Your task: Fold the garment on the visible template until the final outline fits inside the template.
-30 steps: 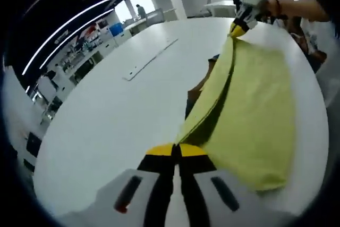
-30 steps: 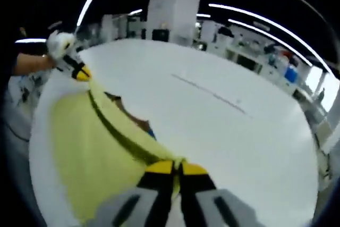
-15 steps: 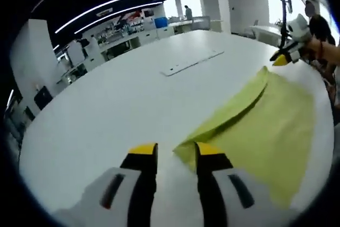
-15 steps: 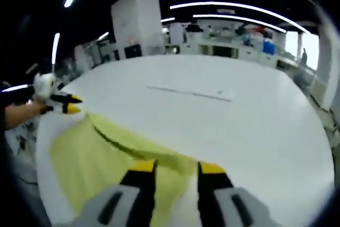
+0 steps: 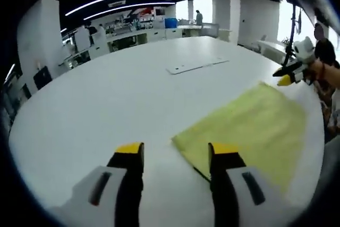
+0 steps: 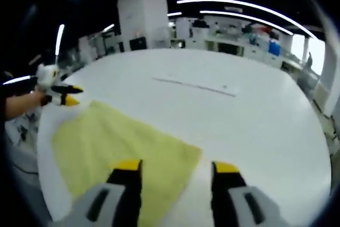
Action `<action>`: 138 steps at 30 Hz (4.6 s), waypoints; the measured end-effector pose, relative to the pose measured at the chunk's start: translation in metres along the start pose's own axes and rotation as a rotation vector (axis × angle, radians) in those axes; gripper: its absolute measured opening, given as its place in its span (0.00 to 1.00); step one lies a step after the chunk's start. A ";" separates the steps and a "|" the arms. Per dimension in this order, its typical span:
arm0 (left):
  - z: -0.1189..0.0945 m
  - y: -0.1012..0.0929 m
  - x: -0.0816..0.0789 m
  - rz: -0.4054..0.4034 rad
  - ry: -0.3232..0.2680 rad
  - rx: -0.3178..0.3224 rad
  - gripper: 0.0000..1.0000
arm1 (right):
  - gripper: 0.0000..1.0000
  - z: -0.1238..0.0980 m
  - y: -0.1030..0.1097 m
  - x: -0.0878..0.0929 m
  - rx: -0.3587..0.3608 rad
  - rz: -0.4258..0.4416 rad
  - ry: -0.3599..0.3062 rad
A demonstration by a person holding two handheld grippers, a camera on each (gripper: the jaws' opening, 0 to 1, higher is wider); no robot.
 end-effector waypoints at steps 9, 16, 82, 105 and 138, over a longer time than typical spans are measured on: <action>-0.036 -0.012 0.016 -0.053 -0.039 0.075 0.76 | 0.74 -0.021 0.026 0.015 -0.066 0.030 -0.003; -0.065 -0.036 0.029 -0.030 -0.091 0.109 0.84 | 0.74 -0.041 0.052 0.035 -0.091 0.038 -0.008; -0.111 -0.098 0.107 -0.129 0.119 0.011 0.04 | 0.00 -0.064 0.083 0.135 -0.067 0.223 -0.159; -0.113 -0.076 0.102 0.238 0.116 0.033 0.00 | 0.00 -0.082 0.076 0.123 -0.044 0.144 -0.143; -0.103 -0.072 0.109 0.230 0.131 0.118 0.00 | 0.00 -0.073 0.080 0.124 -0.101 0.026 -0.022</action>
Point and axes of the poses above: the point that each gripper's makers call its tool centre point, and the gripper's own axes: z roughly forward along the fingers, y roughly to its left, x roughly out of its underside, the point moved 7 cm from there along -z, roughly backward along the fingers, and after that the axes turned 11 degrees about -x, right-handed, at the moved point
